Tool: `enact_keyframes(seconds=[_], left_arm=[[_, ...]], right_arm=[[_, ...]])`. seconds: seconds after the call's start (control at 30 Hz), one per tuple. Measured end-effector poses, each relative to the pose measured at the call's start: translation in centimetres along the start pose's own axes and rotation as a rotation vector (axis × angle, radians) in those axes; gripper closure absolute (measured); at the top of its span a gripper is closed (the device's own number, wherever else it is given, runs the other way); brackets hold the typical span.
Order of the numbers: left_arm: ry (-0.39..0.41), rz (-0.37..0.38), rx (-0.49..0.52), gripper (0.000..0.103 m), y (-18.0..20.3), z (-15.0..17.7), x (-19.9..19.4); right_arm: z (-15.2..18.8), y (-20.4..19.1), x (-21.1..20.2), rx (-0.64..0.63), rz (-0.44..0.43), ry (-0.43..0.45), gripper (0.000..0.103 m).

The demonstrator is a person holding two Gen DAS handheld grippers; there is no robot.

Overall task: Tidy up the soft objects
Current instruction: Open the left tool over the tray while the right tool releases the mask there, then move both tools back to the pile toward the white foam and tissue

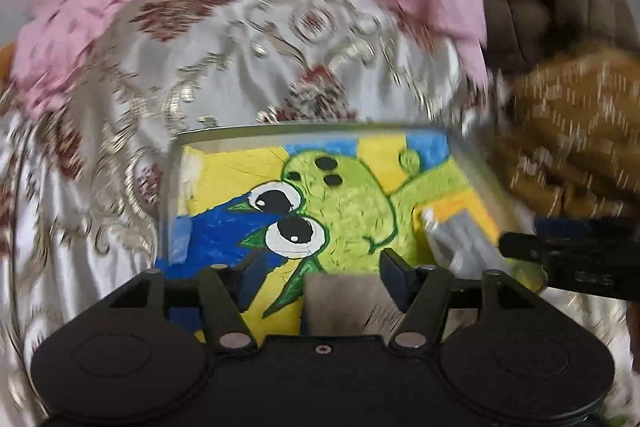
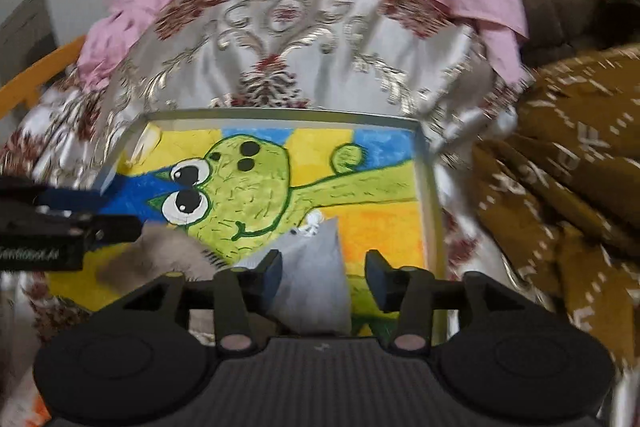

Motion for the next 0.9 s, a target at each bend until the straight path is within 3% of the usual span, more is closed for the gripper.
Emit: enact_keyframes(seconds=[0.1,0.23,0.47,0.67,0.9], left_arm=[[0.089,0.006,-0.093,0.019,-0.6,1.7,-2.2],[0.179,-0.028,-0.105,0.016,-0.6,4.6,-4.2],[0.271,-0.061,-0.067,0.005,-0.4,12.3,-8.7],[0.277,-0.086,0.003,0.001,0.0,18.6,-12.5],[0.255,-0.075,-0.012,0.001,-0.5,23.9,-14.6]], right_arm=[[1.3,0.8,-3.5,0.1,-0.014,0.066,0.026],[4.1,0.2,-7.9,0.096,0.006,0.175,0.012],[11.6,-2.7,-11.6,0.079,0.022,0.278,0.006],[18.2,-5.6,-14.3,0.085,0.043,0.281,0.001],[23.8,-8.5,-16.9,0.112,0.089,0.28,0.0]])
Point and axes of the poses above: each gripper's, at about its wrist camera, not at the fingertips, and x roughly the way its jaws point, y to its right, z to its underside, the point moved 1 cm from there along x, roughly the way its jaws point, and after that the axes turned 15 degrees about -y, right-handed, at the moved point
